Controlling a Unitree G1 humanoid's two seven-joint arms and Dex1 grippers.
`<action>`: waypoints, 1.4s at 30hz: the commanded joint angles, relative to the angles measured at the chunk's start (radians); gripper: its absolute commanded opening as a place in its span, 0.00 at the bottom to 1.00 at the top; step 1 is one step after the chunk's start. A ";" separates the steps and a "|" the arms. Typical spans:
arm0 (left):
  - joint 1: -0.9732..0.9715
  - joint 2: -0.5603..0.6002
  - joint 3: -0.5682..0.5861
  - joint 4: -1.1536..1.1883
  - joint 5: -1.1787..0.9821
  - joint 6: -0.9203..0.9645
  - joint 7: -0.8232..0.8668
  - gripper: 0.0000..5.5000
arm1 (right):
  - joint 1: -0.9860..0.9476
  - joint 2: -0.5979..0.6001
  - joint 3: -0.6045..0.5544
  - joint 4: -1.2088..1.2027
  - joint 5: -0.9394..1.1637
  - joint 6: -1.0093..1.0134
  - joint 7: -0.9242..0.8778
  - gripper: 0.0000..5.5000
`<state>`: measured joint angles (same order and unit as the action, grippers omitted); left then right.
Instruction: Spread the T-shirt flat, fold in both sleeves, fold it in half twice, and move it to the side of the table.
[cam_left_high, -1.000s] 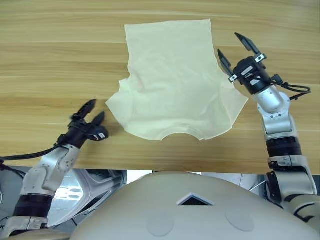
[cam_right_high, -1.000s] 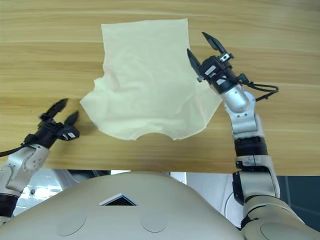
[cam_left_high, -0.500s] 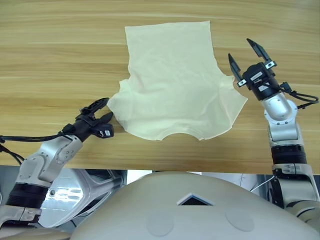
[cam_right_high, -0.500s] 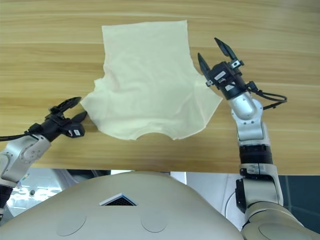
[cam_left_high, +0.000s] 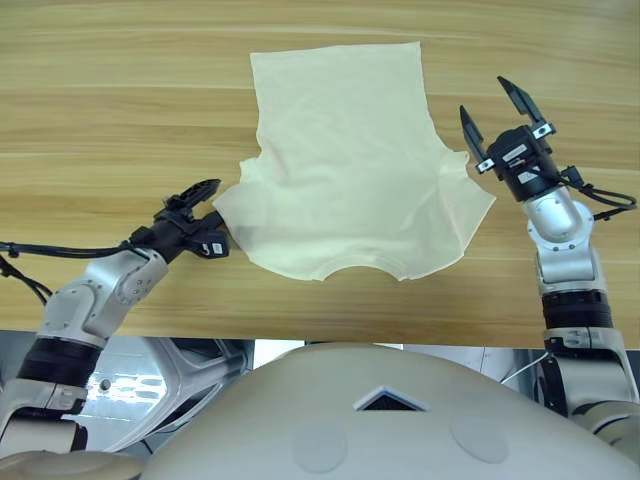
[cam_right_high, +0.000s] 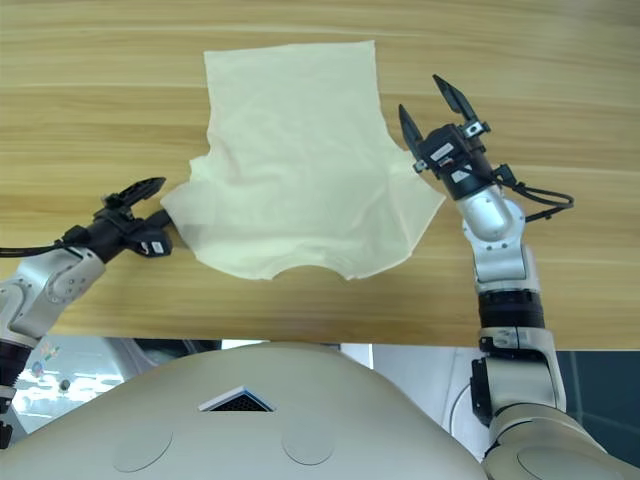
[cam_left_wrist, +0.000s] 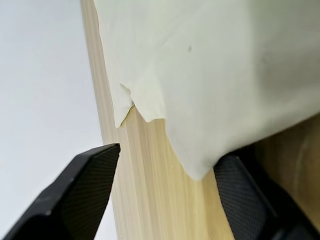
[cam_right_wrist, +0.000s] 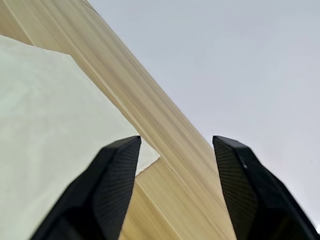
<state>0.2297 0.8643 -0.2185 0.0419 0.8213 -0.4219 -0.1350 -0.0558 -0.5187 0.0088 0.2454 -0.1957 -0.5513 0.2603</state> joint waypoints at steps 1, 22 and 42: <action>0.027 0.005 -0.057 0.038 0.016 -0.006 -0.053 0.50 | 0.007 0.000 -0.009 0.002 0.000 -0.003 -0.010 0.48; 0.035 -0.022 -0.047 0.073 -0.005 0.047 -0.002 0.00 | 0.024 -0.002 -0.018 0.026 0.006 -0.008 -0.011 0.48; -0.017 -0.203 -0.055 0.087 -0.298 -0.251 0.062 0.00 | -0.002 -0.009 -0.022 0.082 0.008 -0.030 -0.008 0.48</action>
<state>0.2389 0.6695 -0.2651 0.1044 0.5090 -0.6688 -0.0566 -0.0396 -0.5212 -0.0062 0.3200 -0.1897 -0.5744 0.2582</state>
